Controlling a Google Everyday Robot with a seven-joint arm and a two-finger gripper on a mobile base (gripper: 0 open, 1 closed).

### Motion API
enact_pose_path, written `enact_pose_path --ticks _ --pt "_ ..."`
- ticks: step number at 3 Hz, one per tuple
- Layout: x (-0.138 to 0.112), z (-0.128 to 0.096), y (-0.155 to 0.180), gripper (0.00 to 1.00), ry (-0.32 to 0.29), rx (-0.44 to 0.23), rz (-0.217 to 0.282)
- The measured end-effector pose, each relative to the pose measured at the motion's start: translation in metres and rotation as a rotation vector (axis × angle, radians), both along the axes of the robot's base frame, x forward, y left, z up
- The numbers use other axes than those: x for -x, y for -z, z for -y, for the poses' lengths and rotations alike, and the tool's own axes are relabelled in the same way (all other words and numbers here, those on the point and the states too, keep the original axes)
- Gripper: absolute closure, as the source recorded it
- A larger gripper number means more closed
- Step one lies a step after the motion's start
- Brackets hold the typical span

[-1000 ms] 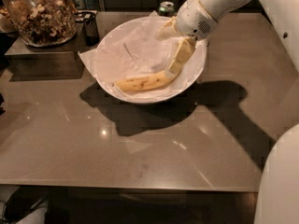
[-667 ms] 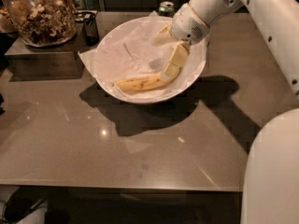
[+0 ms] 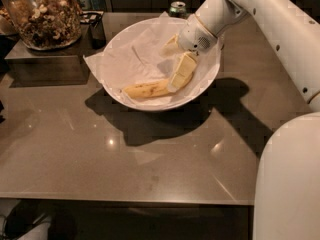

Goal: Pick banana from white bowl

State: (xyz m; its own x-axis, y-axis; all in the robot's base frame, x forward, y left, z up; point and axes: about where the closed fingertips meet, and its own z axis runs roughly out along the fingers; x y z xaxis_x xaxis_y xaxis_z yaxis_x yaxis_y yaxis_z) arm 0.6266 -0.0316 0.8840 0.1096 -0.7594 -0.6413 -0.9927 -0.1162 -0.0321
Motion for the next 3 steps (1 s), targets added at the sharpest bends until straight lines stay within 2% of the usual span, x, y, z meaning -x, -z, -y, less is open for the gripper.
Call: enact_pose_path --ticks 2,3 --pt "0.012 -0.007 0.010 0.18 0.026 0.049 0.017" --pt "0.021 -0.010 0.014 0.26 0.032 0.062 0.017"
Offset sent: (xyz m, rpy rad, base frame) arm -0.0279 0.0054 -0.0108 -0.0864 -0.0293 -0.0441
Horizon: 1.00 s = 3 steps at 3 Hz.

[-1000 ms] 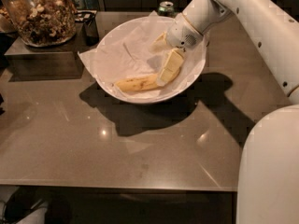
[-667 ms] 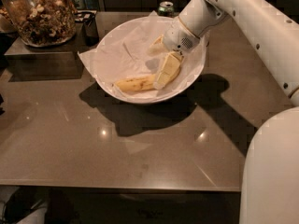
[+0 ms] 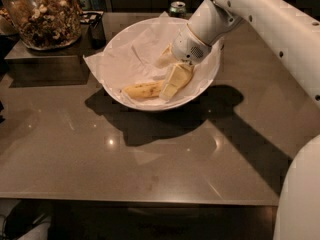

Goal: Pick banana from white bowl

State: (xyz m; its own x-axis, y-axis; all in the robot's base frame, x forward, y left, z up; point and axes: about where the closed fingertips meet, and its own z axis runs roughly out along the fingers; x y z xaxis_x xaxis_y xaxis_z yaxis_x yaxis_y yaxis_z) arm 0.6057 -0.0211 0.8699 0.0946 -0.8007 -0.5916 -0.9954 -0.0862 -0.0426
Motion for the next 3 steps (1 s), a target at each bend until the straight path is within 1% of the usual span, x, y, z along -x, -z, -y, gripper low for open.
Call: enact_pose_path --ticks 1,2,3 --pt "0.001 -0.001 0.006 0.29 -0.003 -0.008 -0.017" --pt "-0.002 -0.003 0.014 0.48 -0.009 -0.007 -0.039" --pt "-0.005 -0.002 0.019 0.71 -0.011 0.000 -0.054"
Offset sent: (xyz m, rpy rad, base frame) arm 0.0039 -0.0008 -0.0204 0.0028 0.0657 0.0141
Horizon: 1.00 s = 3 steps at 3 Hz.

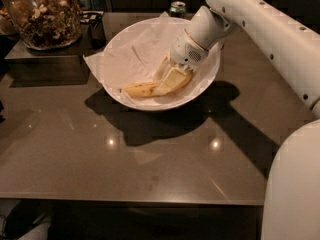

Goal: Pick banana from white bowl

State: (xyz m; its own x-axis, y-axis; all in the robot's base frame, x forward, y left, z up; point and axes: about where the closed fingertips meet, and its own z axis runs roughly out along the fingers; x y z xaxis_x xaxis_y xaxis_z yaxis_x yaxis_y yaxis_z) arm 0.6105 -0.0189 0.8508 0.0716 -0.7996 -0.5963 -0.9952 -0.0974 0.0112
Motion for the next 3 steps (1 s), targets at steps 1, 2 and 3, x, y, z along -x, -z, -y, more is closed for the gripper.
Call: enact_pose_path --ticks 1,2,3 --pt "0.000 0.000 0.001 0.94 0.000 0.001 -0.001" --pt "-0.001 0.002 -0.002 1.00 0.006 0.002 0.007" --pt "0.002 0.008 -0.028 1.00 0.010 0.004 0.079"
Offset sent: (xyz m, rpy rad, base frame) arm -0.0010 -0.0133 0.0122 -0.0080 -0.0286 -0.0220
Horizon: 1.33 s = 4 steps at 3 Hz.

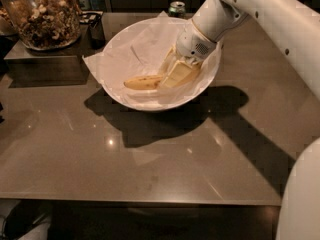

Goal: Pick banana from white bowl

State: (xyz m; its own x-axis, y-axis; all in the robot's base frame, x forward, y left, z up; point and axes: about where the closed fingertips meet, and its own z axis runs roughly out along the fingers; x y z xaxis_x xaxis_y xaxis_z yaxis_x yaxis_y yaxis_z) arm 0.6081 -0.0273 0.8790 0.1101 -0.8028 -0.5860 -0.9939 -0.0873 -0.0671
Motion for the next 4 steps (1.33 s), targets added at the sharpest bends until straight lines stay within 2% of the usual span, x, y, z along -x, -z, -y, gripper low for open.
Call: enact_pose_path --ticks 1,2,3,4 --pt "0.007 0.004 -0.033 1.00 -0.007 -0.005 0.085" --pt "0.016 0.008 -0.059 1.00 -0.028 -0.029 0.131" --pt "0.034 0.015 -0.080 1.00 -0.062 -0.122 0.162" --pt "0.060 0.030 -0.101 1.00 -0.068 -0.221 0.207"
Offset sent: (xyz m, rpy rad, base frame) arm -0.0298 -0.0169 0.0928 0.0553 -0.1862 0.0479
